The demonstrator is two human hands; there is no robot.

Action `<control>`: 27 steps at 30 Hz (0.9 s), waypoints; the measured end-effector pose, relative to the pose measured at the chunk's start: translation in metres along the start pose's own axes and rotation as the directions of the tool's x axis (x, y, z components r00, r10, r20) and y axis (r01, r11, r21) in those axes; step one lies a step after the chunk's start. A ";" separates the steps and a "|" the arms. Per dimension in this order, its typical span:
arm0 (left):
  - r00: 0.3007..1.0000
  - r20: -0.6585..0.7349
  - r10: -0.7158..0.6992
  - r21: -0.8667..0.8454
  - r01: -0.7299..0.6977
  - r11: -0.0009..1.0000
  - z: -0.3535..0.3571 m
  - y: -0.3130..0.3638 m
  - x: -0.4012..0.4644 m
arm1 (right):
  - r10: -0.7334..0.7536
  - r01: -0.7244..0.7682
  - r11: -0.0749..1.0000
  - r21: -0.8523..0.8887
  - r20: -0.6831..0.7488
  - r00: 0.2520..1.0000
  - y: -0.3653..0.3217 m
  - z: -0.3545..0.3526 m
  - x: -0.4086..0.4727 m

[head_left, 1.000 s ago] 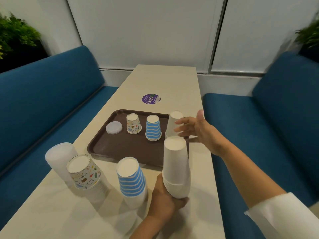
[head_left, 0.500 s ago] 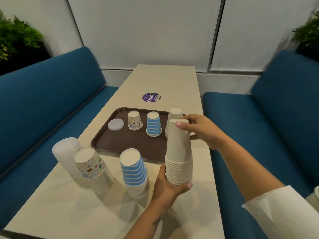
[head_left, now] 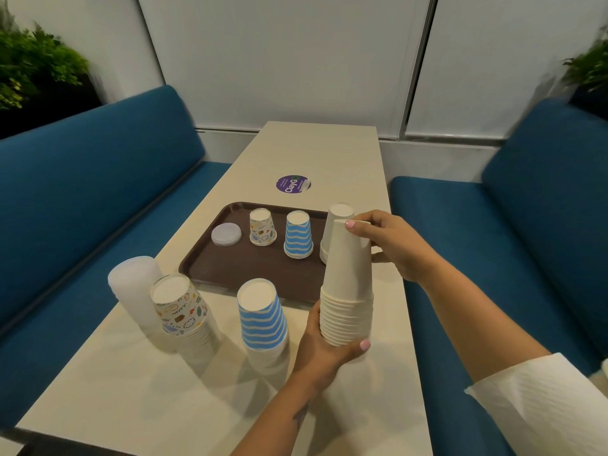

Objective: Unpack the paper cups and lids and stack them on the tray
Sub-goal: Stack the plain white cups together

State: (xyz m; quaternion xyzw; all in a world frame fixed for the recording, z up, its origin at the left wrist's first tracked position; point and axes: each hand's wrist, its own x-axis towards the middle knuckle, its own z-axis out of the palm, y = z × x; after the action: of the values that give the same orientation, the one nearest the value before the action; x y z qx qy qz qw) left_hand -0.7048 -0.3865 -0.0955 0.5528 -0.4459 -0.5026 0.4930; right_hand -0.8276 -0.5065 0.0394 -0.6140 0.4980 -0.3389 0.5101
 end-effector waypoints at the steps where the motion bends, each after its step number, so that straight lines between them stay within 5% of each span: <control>1: 1.000 0.000 -0.007 -0.018 0.007 1.000 0.000 0.001 0.000 | 0.005 -0.005 1.000 -0.007 0.009 1.000 -0.001 0.000 0.000; 13: 0.997 0.005 -0.082 -0.080 0.082 0.993 0.004 0.006 0.002 | -0.009 0.009 0.998 -0.059 -0.007 1.000 -0.016 -0.013 0.006; 27: 0.996 0.017 -0.089 -0.121 0.091 0.988 -0.002 0.010 -0.001 | -0.110 0.135 0.990 0.044 -0.357 0.928 -0.051 -0.037 0.055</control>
State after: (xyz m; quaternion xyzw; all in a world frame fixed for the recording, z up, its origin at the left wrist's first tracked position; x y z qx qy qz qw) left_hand -0.7034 -0.3865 -0.0856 0.5381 -0.3919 -0.5539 0.5000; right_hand -0.8329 -0.5709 0.0927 -0.5551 0.5305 -0.4917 0.4106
